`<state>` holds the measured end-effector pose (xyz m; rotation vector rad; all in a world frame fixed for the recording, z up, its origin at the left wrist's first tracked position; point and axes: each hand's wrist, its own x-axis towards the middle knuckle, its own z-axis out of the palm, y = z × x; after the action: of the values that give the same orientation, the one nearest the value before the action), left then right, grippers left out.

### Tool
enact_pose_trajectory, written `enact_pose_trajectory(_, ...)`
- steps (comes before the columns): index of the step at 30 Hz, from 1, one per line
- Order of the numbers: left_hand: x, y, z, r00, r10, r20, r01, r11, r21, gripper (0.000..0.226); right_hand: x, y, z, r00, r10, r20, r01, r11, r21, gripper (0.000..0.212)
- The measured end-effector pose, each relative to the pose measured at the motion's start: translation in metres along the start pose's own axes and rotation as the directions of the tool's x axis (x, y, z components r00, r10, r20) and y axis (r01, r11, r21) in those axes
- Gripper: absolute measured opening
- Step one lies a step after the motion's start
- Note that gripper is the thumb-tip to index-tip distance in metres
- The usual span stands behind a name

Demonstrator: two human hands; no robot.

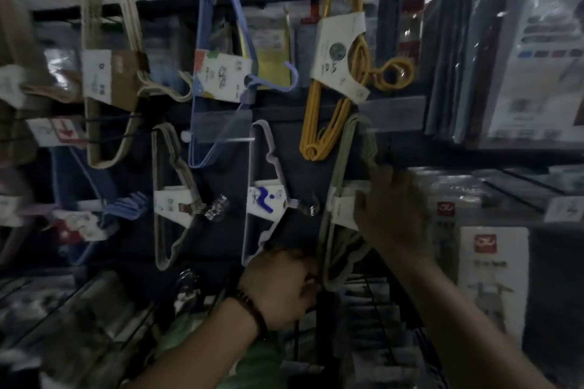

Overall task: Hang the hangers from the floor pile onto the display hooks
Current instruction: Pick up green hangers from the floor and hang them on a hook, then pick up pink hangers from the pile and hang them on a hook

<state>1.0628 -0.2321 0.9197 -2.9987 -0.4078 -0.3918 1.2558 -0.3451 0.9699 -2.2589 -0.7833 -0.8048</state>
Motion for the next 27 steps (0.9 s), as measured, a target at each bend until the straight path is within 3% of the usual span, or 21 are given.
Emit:
enact_pose_trajectory(3, -0.06, -0.013, -0.002, 0.994, -0.078, 0.075, 0.078, 0.997, -0.003, 0.034, -0.061, -0.028, 0.003, 0.98, -0.103, 0.169, 0.083, 0.989, 0.118, 0.04)
enact_pose_trajectory(6, -0.133, -0.038, 0.007, 0.97, -0.16, 0.181, 0.161, 0.987, 0.007, 0.034, -0.128, -0.076, 0.012, 0.89, -0.29, 0.352, 0.208, 0.945, 0.254, 0.017)
enact_pose_trajectory(9, -0.225, -0.073, 0.018, 0.927, -0.258, 0.274, 0.266, 0.964, 0.009, 0.035, -0.198, -0.142, 0.025, 0.73, -0.465, 0.5, 0.32, 0.88, 0.351, 0.014)
enact_pose_trajectory(11, -0.298, -0.102, 0.026, 0.876, -0.339, 0.342, 0.368, 0.93, -0.021, 0.028, -0.247, -0.193, 0.037, 0.595, -0.537, 0.597, 0.359, 0.843, 0.401, 0.018)
enact_pose_trajectory(14, -0.419, -0.14, 0.033, 0.785, -0.446, 0.43, 0.506, 0.862, -0.03, 0.036, -0.329, -0.279, 0.053, 0.369, -0.647, 0.667, 0.374, 0.761, 0.531, 0.02)
enact_pose_trajectory(17, -0.542, -0.171, 0.041, 0.666, -0.591, 0.455, 0.666, 0.746, -0.007, 0.036, -0.421, -0.365, 0.062, 0.176, -0.713, 0.679, 0.351, 0.689, 0.633, 0.025)
enact_pose_trajectory(20, -0.662, -0.189, 0.056, 0.516, -0.707, 0.484, 0.803, 0.596, 0.014, 0.051, -0.512, -0.442, 0.072, -0.041, -0.743, 0.669, 0.369, 0.61, 0.701, 0.025)
enact_pose_trajectory(24, -0.799, -0.195, 0.073, 0.229, -0.758, 0.61, 0.935, 0.347, 0.08, 0.075, -0.618, -0.523, 0.081, -0.331, -0.701, 0.632, 0.34, 0.536, 0.773, 0.022)
enact_pose_trajectory(27, -0.872, -0.197, 0.081, 0.027, -0.747, 0.664, 0.992, 0.101, 0.074, 0.052, -0.684, -0.571, 0.094, -0.486, -0.637, 0.598, 0.324, 0.505, 0.8, 0.032)
